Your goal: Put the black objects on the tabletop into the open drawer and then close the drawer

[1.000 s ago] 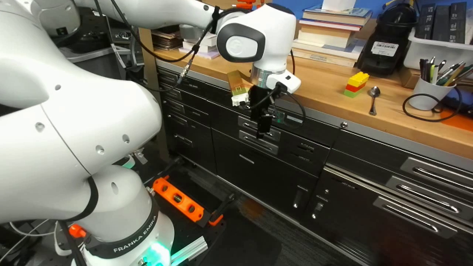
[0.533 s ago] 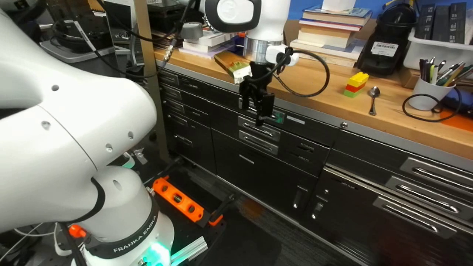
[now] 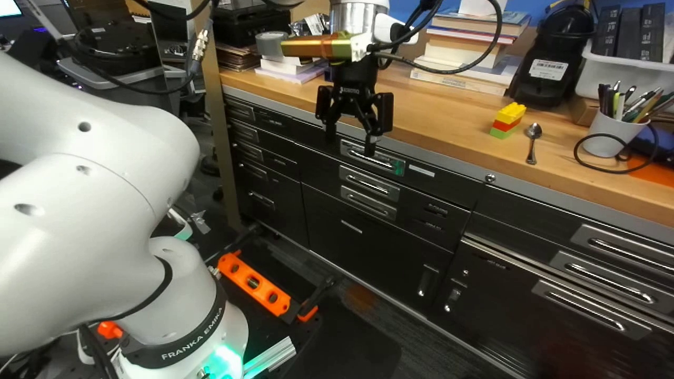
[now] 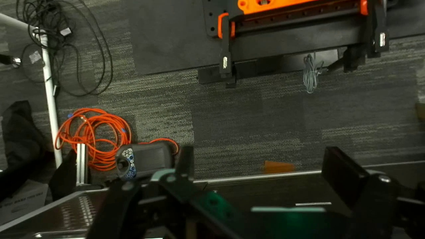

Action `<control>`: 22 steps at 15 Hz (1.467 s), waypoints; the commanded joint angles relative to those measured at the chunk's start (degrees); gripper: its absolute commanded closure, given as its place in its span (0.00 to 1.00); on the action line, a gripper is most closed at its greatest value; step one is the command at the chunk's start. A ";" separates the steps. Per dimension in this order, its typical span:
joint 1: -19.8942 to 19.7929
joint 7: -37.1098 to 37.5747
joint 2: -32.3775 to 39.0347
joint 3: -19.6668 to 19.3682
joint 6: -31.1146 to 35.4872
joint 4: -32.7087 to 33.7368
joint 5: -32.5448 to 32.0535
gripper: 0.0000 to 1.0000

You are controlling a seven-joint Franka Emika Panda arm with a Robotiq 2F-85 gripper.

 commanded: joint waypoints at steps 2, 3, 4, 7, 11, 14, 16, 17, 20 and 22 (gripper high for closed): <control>19.52 2.93 7.13 -18.69 1.21 -0.70 -10.07 0.00; 23.63 3.15 7.57 -22.69 2.02 -1.11 -10.64 0.00; 27.91 2.35 7.61 -27.34 3.61 -1.73 -9.10 0.00; 40.61 3.09 8.53 -39.84 6.27 -2.75 -9.77 0.00; 49.31 1.32 7.92 -48.10 9.86 -4.26 -10.08 0.00; 52.44 0.62 8.07 -51.04 11.53 -4.92 -10.80 0.00; 53.54 0.51 8.03 -52.08 12.20 -5.35 -11.37 0.00; 53.86 0.78 8.01 -52.66 12.36 -5.53 -11.04 0.00; 54.45 1.92 8.33 -53.05 11.23 -5.36 -10.88 0.00; 54.46 1.90 8.33 -53.12 11.27 -5.40 -10.88 0.00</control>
